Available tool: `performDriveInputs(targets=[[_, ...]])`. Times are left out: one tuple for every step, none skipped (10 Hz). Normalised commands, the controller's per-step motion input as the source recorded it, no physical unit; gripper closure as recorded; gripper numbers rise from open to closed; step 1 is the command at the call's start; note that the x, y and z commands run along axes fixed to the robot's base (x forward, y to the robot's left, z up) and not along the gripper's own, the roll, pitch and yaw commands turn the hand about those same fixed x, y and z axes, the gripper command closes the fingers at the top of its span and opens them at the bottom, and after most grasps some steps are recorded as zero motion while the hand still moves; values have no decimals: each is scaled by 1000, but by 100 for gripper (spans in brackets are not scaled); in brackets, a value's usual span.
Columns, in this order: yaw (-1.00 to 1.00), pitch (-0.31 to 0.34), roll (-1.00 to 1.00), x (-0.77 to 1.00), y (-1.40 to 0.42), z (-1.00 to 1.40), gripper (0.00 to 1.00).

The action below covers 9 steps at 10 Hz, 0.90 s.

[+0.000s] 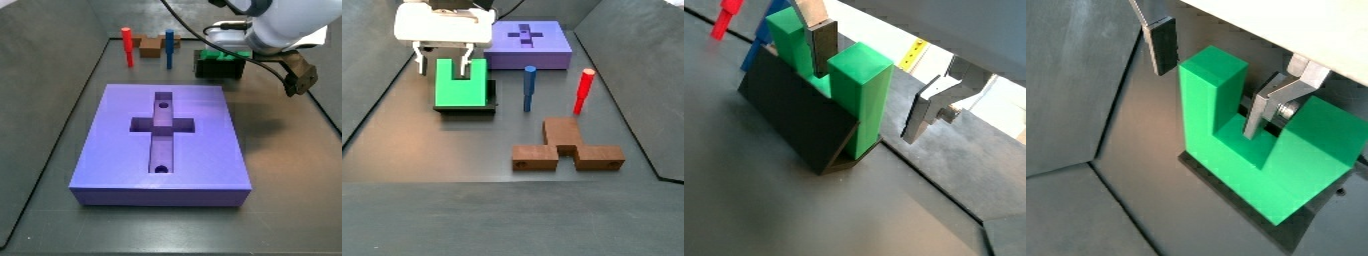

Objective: Pick up the green object. Move up. Place the green object on the fixture. Regrasp the green object. Move to above the board. Insert the green object.
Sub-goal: Regrasp the green object.

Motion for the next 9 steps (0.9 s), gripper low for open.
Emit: performDriveInputs(targets=[[0,77,0,37,0,26,0],[0,0,0,0,0,0,0],[0,0,0,0,0,0,100],[0,0,0,0,0,0,100],[0,0,0,0,0,0,100],[0,0,0,0,0,0,100],[0,0,0,0,0,0,100],[0,0,0,0,0,0,100],[0,0,0,0,0,0,100]])
